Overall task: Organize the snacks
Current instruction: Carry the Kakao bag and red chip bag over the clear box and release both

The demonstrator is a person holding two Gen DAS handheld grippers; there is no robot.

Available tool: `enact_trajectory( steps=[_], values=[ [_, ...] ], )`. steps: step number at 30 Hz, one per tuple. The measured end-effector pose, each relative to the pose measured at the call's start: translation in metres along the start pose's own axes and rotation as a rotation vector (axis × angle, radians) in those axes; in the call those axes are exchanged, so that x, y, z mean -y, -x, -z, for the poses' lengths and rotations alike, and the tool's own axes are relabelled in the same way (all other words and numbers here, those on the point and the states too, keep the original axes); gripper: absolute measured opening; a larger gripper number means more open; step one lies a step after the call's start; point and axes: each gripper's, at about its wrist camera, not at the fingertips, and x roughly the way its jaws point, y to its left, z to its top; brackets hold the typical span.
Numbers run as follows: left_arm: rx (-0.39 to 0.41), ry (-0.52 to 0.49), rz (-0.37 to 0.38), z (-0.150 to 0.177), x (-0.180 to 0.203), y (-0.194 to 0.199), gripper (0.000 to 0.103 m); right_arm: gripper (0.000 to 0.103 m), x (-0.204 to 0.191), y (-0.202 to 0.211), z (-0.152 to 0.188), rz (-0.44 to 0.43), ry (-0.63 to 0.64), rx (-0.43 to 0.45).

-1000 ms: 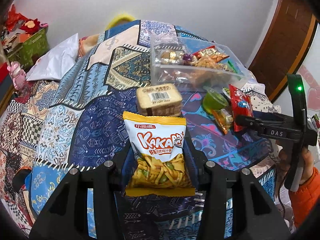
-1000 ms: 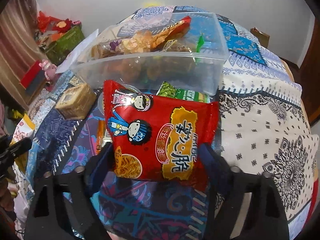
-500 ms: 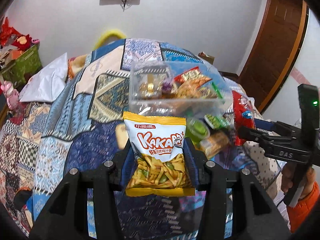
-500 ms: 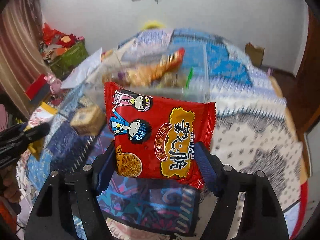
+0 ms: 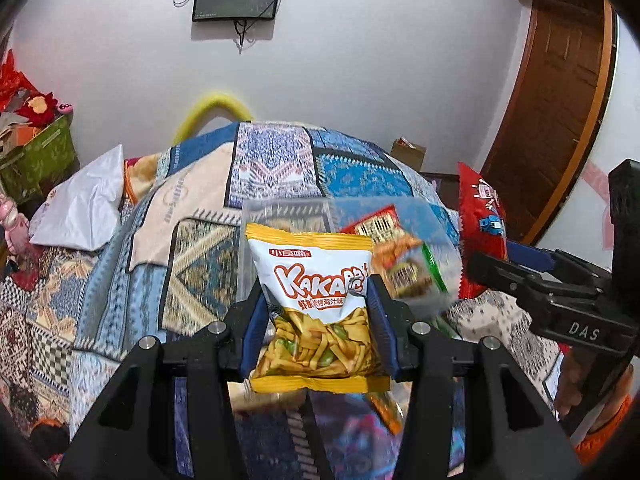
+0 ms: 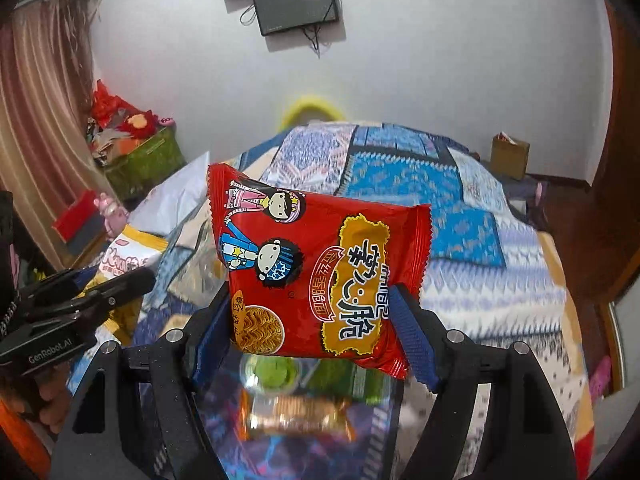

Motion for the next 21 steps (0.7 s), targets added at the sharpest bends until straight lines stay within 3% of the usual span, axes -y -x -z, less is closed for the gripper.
enact_trajectory(
  steps=[9,21],
  values=[
    [0.016,0.013,-0.019,-0.034,-0.007,-0.038,0.047,0.073,0.002,-0.034,-0.028,-0.008,-0.010,-0.004],
    [-0.073,0.033,-0.057,-0.047,-0.019,-0.118,0.047,0.073,0.005,-0.093,-0.038,0.013,0.010,-0.102]
  ],
)
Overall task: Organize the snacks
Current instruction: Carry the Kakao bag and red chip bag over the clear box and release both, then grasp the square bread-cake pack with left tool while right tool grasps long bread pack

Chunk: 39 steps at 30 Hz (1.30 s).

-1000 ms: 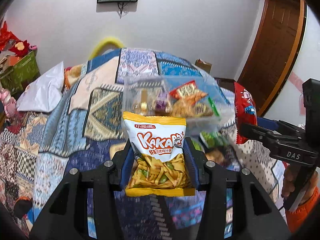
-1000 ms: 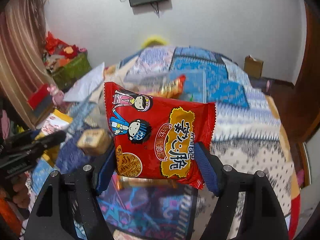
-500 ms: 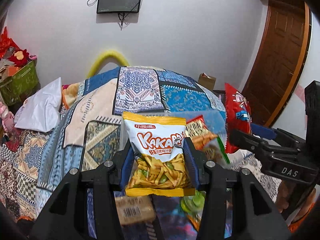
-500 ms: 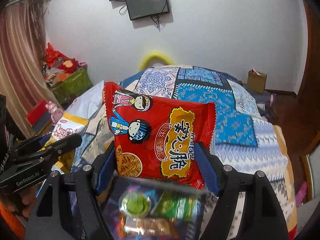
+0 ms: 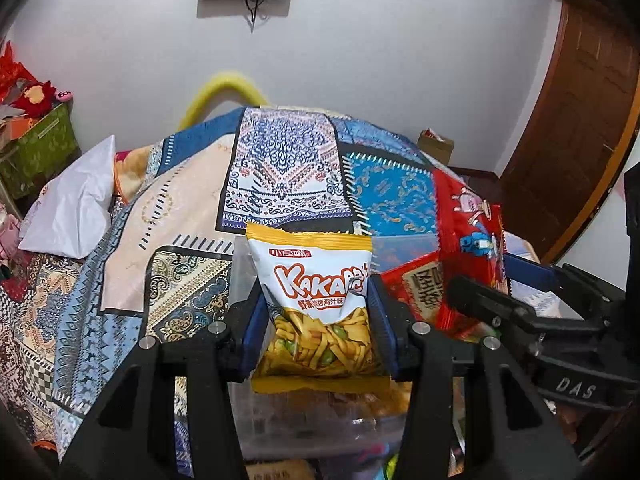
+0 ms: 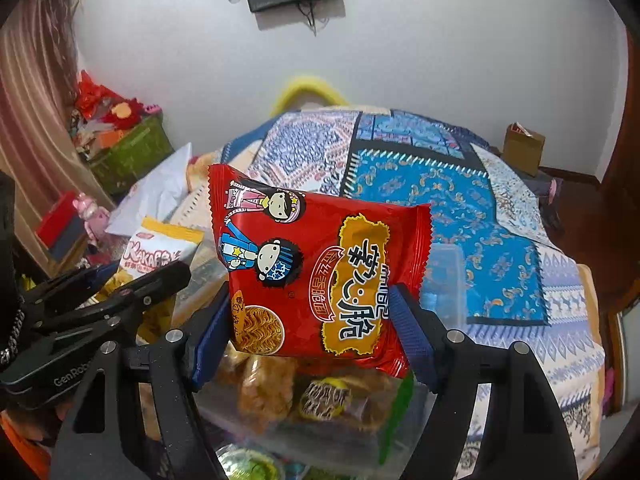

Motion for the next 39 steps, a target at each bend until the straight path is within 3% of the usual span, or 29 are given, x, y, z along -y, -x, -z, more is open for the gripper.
enact_trajectory(
  steps=[8,17,31,39],
  values=[
    [-0.068,0.036,0.003,0.004,-0.006,-0.033,0.047,0.074,-0.001,-0.021,0.004,0.013,0.031,-0.068],
    [-0.118,0.117,0.045,0.008,-0.019,-0.039,0.054,0.085,-0.002,-0.021,0.003,0.011,0.042,-0.098],
    [-0.012,0.024,0.040,0.009,-0.006,0.037,0.058,0.085,-0.012,0.035,0.006,0.003,0.052,-0.012],
    [0.006,0.028,0.045,0.031,-0.012,0.084,0.060,0.086,-0.016,0.074,0.025,0.021,0.070,0.038]
  ],
)
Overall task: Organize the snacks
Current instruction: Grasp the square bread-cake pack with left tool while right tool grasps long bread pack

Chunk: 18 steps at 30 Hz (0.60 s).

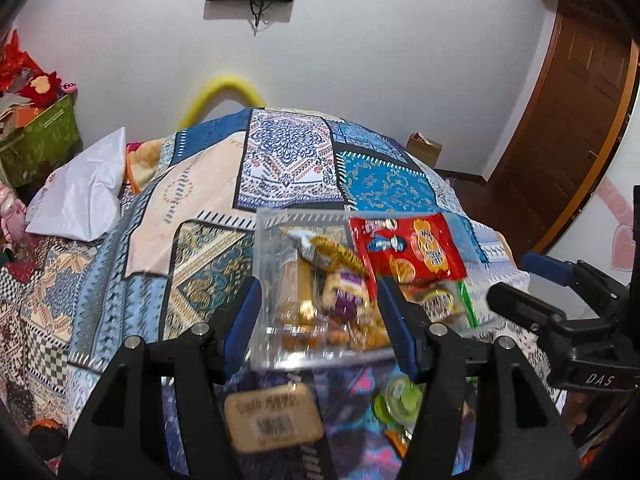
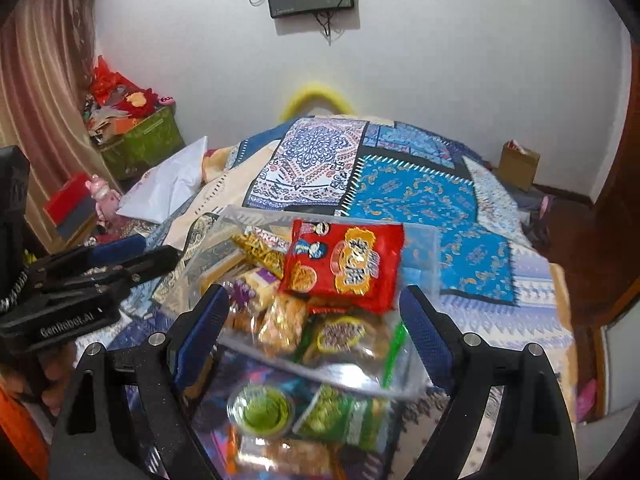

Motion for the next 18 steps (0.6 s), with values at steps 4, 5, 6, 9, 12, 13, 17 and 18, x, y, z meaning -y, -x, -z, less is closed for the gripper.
enact_trajectory(
  steps=[4,5,6,9,12,13,17,18],
  values=[
    [-0.010,-0.015,-0.014,0.015,-0.001,0.011,0.060,0.086,-0.002,0.010,0.017,-0.002,-0.006,-0.002],
    [-0.016,-0.018,-0.019,0.021,-0.001,0.014,0.060,0.086,-0.003,0.011,0.021,-0.003,-0.005,-0.008],
    [-0.023,-0.021,-0.019,0.026,-0.002,0.015,0.060,0.086,-0.003,0.012,0.026,-0.003,-0.004,-0.012],
    [-0.055,-0.030,-0.032,0.043,-0.005,0.017,0.061,0.087,-0.002,0.012,0.042,0.000,-0.018,-0.031],
    [-0.091,-0.033,-0.043,0.059,-0.009,0.016,0.061,0.087,-0.002,0.012,0.058,-0.007,-0.029,-0.058],
    [-0.102,-0.032,-0.046,0.064,-0.011,0.015,0.061,0.087,-0.003,0.011,0.063,-0.007,-0.029,-0.069],
    [-0.154,-0.026,-0.056,0.084,-0.019,0.007,0.061,0.087,-0.005,0.002,0.084,-0.022,-0.044,-0.121],
    [-0.165,-0.026,-0.056,0.088,-0.020,0.005,0.061,0.087,-0.005,-0.001,0.089,-0.024,-0.050,-0.136]
  ],
)
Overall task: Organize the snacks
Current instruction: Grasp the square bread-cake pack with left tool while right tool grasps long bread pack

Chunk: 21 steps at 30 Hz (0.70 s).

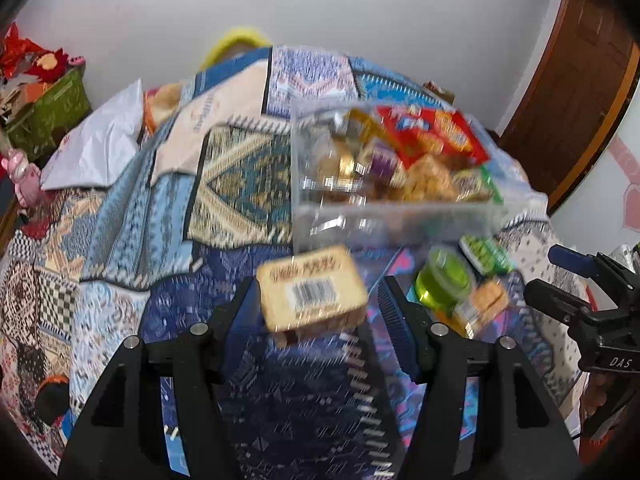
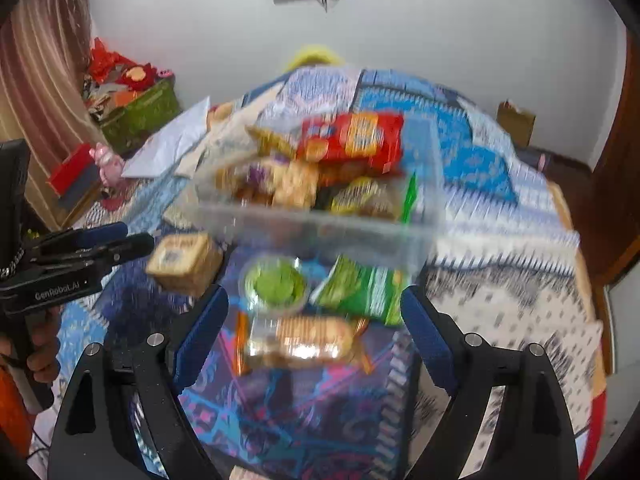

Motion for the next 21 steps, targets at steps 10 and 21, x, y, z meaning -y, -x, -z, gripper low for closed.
enact_trajectory(
  steps=[10,21],
  values=[
    [-0.065,0.022,0.007,0.009,-0.006,-0.036,0.069,0.087,-0.003,-0.031,0.023,-0.035,-0.032,-0.108],
    [-0.100,0.042,0.005,0.002,-0.004,-0.070,0.082,0.096,-0.011,-0.049,0.025,-0.024,-0.017,-0.135]
  ],
)
